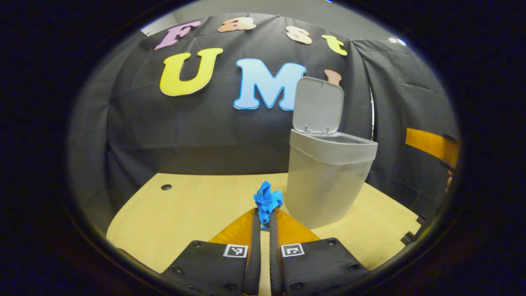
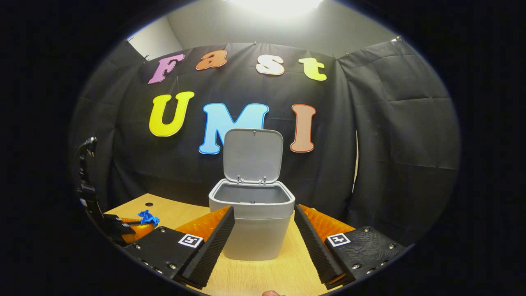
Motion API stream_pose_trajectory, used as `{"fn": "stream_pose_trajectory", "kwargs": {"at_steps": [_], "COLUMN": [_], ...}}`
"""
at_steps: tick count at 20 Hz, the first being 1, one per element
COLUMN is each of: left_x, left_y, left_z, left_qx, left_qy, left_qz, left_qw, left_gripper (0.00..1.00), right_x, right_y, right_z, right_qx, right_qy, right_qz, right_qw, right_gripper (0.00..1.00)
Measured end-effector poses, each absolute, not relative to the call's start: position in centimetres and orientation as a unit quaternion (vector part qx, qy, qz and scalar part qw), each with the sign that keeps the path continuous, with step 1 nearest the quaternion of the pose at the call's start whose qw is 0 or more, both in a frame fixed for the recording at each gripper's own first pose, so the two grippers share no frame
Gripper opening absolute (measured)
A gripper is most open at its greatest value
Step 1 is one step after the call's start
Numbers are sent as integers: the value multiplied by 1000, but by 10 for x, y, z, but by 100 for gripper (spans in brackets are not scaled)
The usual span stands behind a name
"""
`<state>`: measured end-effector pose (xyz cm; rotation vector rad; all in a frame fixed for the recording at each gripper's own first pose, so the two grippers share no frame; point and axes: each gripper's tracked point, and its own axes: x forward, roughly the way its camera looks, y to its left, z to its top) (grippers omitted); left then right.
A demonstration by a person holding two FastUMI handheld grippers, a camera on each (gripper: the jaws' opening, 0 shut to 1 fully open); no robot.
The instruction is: Press the lid of the desktop garbage bin to open it, pick up the crumpled paper on the desktop and throw it into the bin, then pick up the pop can on the desktop and drop it into the bin, and finally close the garbage bin lid.
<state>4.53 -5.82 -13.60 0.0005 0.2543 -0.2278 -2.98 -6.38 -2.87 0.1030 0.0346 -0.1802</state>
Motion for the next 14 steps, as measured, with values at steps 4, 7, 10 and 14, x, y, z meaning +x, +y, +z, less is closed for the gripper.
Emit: {"fn": "stream_pose_trajectory", "kwargs": {"at_steps": [4,7,10,14], "left_x": [59,70,75,81], "left_y": [-82,-100,-115,-138], "left_z": [-106,-85,-74,-61], "left_qx": [-5,-11,-16,-26], "left_qy": [94,71,59,47], "left_qz": [-128,-142,-151,-162], "left_qw": [987,987,987,985], "left_gripper": [16,15,17,15], "right_x": [-32,-34,-36,-39], "right_y": [-72,-77,-82,-87], "right_z": [-33,-34,-36,-38], "right_qx": [50,52,49,47], "right_qy": [19,18,20,21], "right_qz": [-97,-101,-106,-115], "right_qw": [994,993,993,992], "right_gripper": [94,94,94,94]}}
